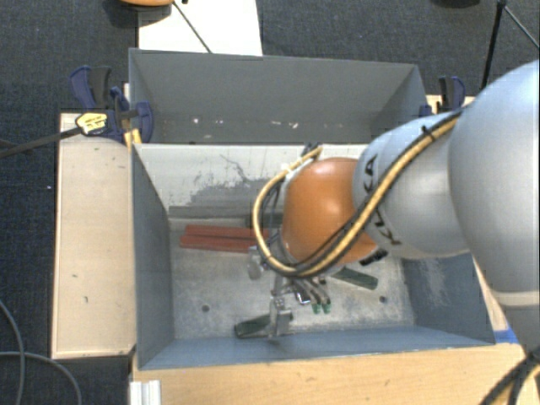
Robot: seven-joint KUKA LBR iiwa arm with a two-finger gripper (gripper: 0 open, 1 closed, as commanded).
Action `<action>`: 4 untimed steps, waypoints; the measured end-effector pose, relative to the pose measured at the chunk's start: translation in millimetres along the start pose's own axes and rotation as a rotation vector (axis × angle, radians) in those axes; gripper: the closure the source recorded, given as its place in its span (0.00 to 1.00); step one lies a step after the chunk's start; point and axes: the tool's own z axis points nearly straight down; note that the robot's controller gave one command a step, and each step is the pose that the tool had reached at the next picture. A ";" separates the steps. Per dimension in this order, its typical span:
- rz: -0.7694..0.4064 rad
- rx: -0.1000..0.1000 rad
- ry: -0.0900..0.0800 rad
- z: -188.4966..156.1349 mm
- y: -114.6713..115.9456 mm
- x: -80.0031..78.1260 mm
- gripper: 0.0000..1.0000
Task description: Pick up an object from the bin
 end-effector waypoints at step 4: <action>-0.257 -0.005 -0.004 28.8 5.6 9.0 1.00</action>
Offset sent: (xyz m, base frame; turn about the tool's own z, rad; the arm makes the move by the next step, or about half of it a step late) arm 0.0000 0.0000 0.0000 0.0000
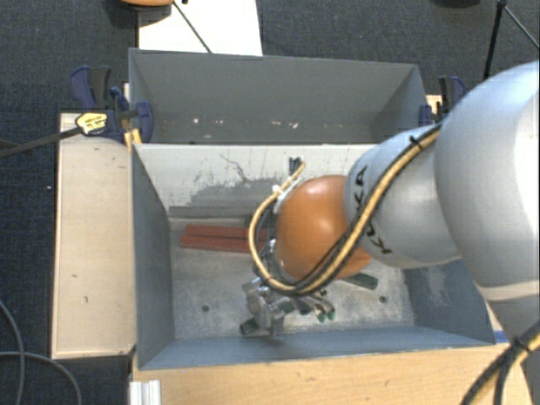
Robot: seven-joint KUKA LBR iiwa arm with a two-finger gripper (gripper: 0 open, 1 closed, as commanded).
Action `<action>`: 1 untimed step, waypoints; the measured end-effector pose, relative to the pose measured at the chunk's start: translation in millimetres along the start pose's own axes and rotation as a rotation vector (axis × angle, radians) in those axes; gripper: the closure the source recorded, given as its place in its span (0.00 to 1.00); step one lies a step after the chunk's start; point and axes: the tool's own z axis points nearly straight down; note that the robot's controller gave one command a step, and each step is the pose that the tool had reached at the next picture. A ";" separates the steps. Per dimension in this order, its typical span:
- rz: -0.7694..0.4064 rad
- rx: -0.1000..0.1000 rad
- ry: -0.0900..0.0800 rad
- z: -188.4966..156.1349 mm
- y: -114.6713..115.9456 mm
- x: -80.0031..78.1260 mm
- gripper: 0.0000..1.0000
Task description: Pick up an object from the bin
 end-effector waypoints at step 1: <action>0.005 0.004 -0.014 -0.2 -2.6 -3.0 0.00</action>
Offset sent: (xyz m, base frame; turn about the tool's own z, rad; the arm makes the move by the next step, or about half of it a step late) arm 0.0000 0.0000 0.0000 0.0000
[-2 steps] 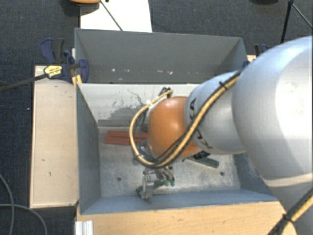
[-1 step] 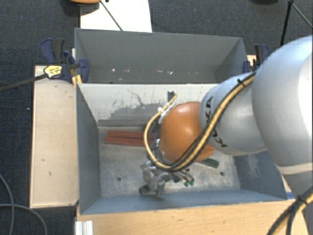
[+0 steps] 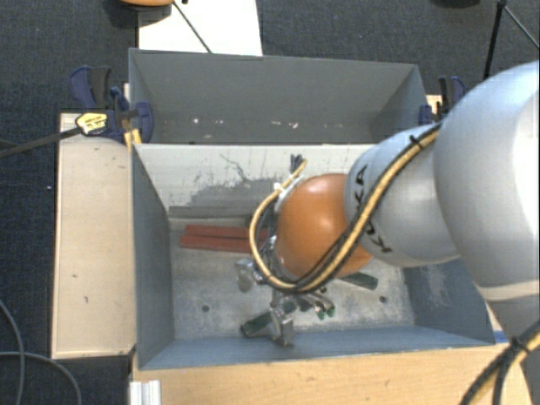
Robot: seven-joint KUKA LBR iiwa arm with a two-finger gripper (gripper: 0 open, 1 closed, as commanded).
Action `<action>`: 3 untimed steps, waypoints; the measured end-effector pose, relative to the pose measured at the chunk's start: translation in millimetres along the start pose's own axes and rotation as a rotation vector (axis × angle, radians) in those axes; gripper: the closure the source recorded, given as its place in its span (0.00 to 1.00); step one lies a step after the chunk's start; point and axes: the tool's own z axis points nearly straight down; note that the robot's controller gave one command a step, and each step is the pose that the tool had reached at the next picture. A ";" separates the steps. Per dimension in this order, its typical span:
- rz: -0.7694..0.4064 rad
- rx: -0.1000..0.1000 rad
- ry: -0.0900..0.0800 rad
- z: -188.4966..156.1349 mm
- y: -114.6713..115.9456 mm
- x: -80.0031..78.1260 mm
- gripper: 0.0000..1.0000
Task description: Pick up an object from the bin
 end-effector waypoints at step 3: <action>-0.048 -0.002 0.016 -128.2 -2.0 -58.8 1.00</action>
Offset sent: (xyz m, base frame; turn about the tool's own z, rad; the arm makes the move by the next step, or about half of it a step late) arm 0.0000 0.0000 0.0000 0.0000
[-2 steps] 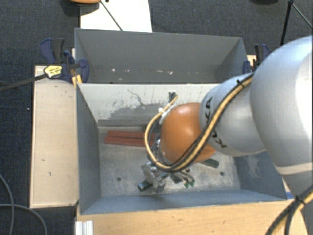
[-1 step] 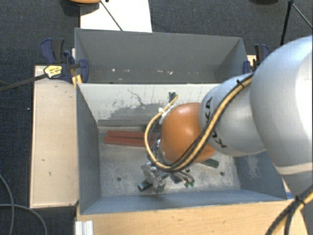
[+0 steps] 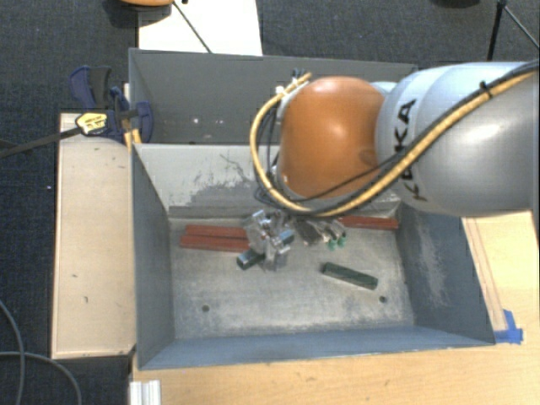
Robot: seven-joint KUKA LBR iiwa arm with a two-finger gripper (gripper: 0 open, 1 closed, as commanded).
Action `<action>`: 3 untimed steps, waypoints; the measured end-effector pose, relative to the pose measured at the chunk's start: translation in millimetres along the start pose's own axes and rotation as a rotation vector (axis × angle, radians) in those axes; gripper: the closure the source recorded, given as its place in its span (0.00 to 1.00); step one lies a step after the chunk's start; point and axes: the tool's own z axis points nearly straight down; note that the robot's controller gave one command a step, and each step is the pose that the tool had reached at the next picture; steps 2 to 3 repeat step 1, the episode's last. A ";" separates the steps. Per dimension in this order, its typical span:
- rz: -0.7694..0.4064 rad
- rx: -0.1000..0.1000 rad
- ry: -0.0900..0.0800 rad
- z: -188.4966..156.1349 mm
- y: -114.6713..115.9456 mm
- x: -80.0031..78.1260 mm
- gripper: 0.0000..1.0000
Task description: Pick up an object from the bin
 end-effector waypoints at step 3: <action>0.000 0.000 0.000 0.1 0.0 0.1 1.00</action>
Offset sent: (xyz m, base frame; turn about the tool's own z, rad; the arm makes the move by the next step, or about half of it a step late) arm -0.0039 0.0434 -0.0160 0.0808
